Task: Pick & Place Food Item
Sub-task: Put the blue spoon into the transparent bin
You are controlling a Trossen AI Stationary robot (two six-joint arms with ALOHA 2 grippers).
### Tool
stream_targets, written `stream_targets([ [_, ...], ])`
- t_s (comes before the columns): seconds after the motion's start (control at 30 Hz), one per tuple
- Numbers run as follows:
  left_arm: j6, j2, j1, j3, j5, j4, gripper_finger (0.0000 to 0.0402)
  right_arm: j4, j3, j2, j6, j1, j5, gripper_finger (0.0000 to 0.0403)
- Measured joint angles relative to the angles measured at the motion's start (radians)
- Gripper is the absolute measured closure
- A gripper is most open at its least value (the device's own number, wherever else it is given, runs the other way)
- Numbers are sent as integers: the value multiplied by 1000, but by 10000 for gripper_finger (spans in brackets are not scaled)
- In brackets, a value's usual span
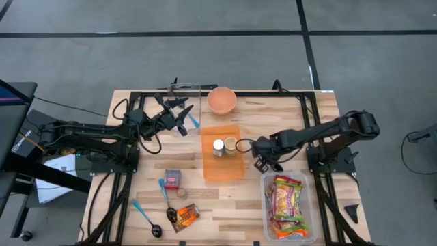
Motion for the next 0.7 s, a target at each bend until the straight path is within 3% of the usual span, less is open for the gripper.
stream_targets([
  [0.5,-2,0,0,0,8,0,262,82,1,-194,-38,19,341,403],
  [0.57,-8,0,0,0,46,-3,262,137,1,-205,-76,25,397,403],
  [0.7,-79,0,0,0,219,-37,262,290,2,-210,-191,40,507,403],
])
